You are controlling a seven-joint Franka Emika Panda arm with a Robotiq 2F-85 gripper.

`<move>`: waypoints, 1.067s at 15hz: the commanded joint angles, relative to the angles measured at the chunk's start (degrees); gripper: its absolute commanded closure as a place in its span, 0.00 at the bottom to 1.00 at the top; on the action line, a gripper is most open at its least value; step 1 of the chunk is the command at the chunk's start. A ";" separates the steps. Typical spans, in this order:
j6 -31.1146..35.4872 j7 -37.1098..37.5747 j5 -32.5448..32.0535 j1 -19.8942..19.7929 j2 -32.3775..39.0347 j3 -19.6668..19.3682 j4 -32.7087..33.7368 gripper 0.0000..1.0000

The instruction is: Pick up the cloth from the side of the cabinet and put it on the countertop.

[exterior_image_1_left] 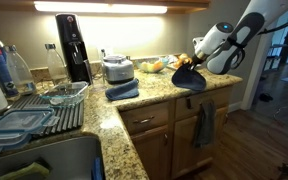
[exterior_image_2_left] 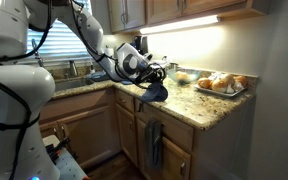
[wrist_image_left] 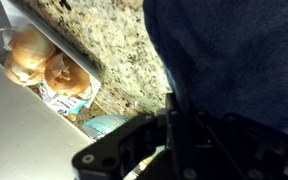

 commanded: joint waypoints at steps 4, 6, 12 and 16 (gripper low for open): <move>3.03 3.55 -0.74 -3.76 5.84 1.45 4.21 0.94; 2.02 4.02 -0.65 -3.68 6.22 1.30 4.64 0.68; 0.87 3.53 -1.09 -1.72 4.47 -0.11 3.39 0.36; 0.03 2.89 -2.08 -2.00 1.49 0.81 1.89 0.10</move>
